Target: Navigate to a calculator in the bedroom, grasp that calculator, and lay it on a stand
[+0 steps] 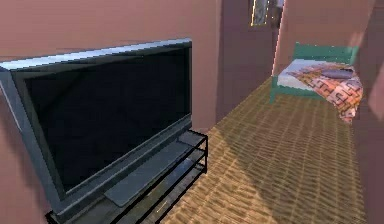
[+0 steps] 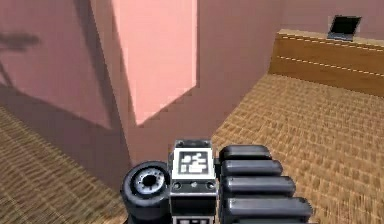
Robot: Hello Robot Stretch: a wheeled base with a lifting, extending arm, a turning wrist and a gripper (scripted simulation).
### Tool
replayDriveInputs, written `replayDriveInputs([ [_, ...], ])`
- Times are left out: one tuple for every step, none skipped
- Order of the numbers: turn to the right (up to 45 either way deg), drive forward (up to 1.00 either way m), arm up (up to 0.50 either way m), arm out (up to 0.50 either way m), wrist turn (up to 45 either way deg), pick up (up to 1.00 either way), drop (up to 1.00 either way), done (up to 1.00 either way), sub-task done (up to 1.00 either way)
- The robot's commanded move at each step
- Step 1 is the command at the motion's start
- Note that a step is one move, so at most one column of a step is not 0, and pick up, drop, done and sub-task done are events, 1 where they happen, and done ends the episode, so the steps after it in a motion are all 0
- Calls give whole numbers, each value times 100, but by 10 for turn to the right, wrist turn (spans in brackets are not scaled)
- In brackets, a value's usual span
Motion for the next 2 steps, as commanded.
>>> replayDriveInputs([
  [0, 40, 0, 0, 0, 0, 0, 0, 0],
  [300, 0, 0, 0, 0, 0, 0, 0, 0],
])
